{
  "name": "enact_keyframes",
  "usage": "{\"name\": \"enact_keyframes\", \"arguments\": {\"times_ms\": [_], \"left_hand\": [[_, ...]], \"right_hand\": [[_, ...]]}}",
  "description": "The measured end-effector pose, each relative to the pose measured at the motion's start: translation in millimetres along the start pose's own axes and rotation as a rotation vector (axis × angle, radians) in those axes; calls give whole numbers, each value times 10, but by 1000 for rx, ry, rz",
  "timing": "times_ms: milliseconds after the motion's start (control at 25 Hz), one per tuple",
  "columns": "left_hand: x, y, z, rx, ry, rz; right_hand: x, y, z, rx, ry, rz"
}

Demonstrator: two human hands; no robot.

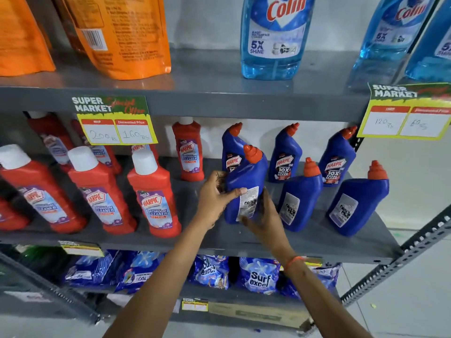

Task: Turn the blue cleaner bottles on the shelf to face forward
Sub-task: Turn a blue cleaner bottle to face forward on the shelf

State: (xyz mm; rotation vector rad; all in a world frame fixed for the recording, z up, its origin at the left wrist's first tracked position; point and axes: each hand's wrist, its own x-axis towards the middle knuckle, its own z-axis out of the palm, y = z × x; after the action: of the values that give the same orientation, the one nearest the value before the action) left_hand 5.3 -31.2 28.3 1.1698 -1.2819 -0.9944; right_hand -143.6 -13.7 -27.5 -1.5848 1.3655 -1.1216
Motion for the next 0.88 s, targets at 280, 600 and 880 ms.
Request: {"name": "enact_keyframes", "arguments": {"times_ms": [280,600,880], "left_hand": [[-170,90,111,47,70,17],[155,217,-245,-280,-509,-173],[216,56,-192,-109,-330,-121]], "right_hand": [[27,-80,60,-119,58,-80],[59,-201,-167,175,-313,-13],[352,-161,-252,164,-284,24]]}}
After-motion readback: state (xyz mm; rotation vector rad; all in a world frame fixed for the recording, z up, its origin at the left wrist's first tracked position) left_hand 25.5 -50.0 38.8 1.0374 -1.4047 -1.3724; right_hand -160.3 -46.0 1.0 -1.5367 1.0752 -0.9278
